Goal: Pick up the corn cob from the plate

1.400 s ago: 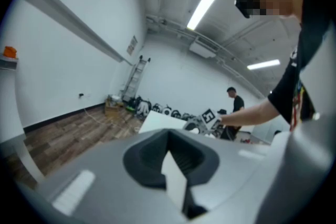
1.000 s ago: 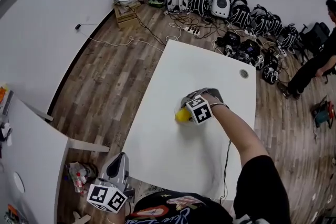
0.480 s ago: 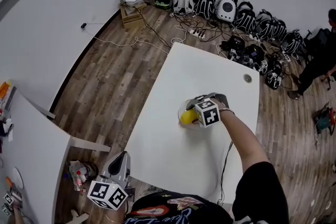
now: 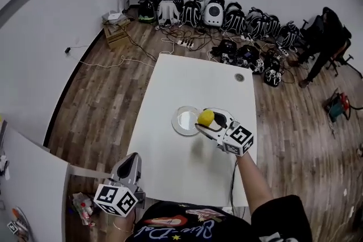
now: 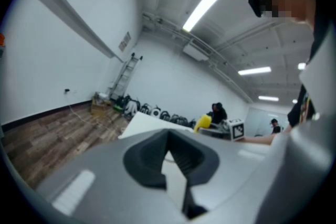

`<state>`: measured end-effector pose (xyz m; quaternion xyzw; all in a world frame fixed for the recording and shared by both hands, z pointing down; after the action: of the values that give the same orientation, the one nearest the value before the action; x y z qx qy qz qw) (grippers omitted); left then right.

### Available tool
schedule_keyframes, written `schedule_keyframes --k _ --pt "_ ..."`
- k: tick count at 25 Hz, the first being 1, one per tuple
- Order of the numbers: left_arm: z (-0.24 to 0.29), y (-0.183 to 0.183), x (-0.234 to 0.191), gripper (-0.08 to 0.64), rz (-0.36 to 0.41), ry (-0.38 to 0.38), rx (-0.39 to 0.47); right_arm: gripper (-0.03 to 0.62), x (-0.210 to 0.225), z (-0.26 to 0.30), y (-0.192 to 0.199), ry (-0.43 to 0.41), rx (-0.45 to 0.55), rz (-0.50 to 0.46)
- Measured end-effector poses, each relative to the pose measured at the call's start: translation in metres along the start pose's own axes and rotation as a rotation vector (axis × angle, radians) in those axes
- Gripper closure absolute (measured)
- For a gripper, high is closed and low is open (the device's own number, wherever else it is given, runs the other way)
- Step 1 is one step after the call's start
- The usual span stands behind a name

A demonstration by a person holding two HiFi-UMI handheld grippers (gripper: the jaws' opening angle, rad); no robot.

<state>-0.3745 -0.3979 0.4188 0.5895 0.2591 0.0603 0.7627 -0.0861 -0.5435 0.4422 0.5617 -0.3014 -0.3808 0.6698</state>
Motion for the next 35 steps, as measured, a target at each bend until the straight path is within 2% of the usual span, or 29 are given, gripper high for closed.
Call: schedule_keyframes --k 3,6,8,13,15,25,29,35 --pt "0.018 -0.004 0.016 0.572 0.033 0.073 0.011 0.341 -0.021 -0.046 -0.017 0.092 0.178 0.129" --pt "0.029 -0.007 0.025 0.572 0.054 0.133 0.009 0.341 -0.049 -0.079 -0.034 0.129 0.276 0.191" --pt "0.038 -0.008 0.032 0.572 0.059 0.165 0.004 0.341 -0.062 -0.097 -0.043 0.166 0.306 0.233" --pt "0.058 -0.015 0.05 0.571 0.083 0.237 0.003 0.341 -0.08 -0.13 -0.047 0.327 0.318 0.294" --pt "0.062 -0.017 0.053 0.572 0.099 0.254 0.006 0.341 -0.087 -0.134 -0.045 0.358 0.323 0.307" --pt "0.074 -0.025 0.063 0.572 0.15 0.28 0.036 0.341 -0.094 -0.138 -0.043 0.365 0.308 0.324" --pt "0.075 -0.024 0.066 0.571 0.177 0.268 0.035 0.341 -0.091 -0.141 -0.045 0.362 0.314 0.326" --pt "0.07 -0.021 0.058 0.572 0.177 0.255 0.023 0.341 -0.089 -0.135 -0.045 0.365 0.313 0.329"
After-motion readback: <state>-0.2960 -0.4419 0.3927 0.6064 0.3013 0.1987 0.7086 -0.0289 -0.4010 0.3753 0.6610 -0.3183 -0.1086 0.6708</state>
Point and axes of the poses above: the fingertips, and each gripper's own axes: z forward along the fingers, x to its right, y out of its underside, the point moved 6 cm from there along -z, backward along the fingers, and after that the axes turned 2 degrees about z, right-handed, at the moved point
